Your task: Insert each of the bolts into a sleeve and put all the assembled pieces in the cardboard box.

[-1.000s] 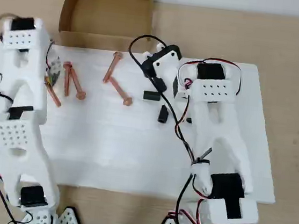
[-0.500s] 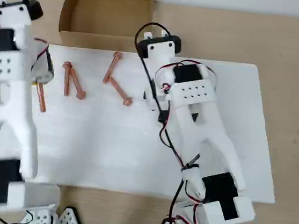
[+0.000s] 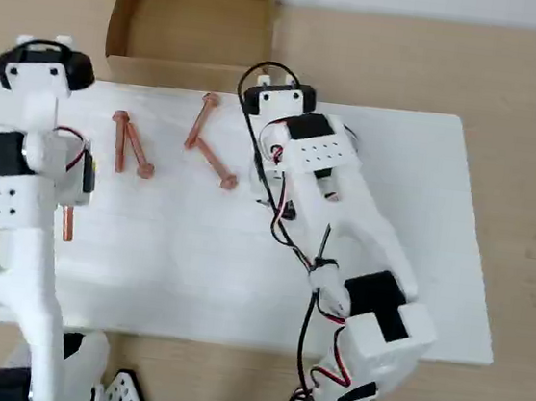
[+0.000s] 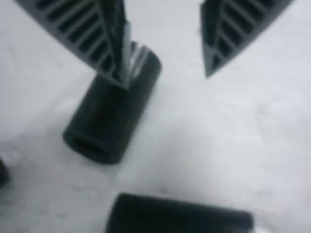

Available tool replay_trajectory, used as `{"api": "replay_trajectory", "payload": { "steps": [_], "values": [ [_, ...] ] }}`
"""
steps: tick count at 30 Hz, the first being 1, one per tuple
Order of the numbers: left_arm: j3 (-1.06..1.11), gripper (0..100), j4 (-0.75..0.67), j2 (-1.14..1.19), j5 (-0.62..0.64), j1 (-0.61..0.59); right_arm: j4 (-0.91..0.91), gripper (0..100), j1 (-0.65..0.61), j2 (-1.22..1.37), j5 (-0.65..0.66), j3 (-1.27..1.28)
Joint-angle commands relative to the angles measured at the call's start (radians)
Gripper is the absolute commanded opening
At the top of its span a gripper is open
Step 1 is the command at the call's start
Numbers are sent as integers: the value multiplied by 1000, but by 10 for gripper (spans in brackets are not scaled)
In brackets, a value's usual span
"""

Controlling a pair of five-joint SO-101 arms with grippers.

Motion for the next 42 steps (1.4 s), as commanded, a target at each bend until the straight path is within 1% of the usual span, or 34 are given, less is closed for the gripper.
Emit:
{"api": "replay_trajectory", "payload": {
  "steps": [1,10,12,18,21,23,25,26,28,30,31,36,38,42],
  "values": [
    [26,9,-26,-62,-14,17,-9,134,-4,48,-9,-10],
    [29,9,-26,-68,-14,17,28,135,12,48,-2,-48],
    [29,9,-26,-67,-14,18,77,136,25,35,2,-113],
    [31,9,-26,-65,-14,18,245,136,36,-4,100,-410],
    [31,9,-21,-65,-14,18,341,136,91,4,146,-552],
    [31,9,-18,-65,-12,18,396,136,151,16,216,-618],
    [32,9,-18,-65,-8,18,434,136,211,42,334,-648],
    [32,9,-18,-65,-8,18,443,136,232,59,396,-648],
    [48,9,-26,-65,-8,18,457,135,249,104,479,-633],
    [66,9,-43,-65,-6,18,474,135,239,151,557,-628],
    [81,9,-57,-70,0,18,473,136,228,171,618,-634],
    [137,9,-114,-74,107,9,471,138,185,263,919,-728],
    [152,9,-138,-74,144,9,471,138,177,286,1019,-783],
    [152,9,-152,-74,172,-14,489,145,131,305,1123,-878]
  ]
}}
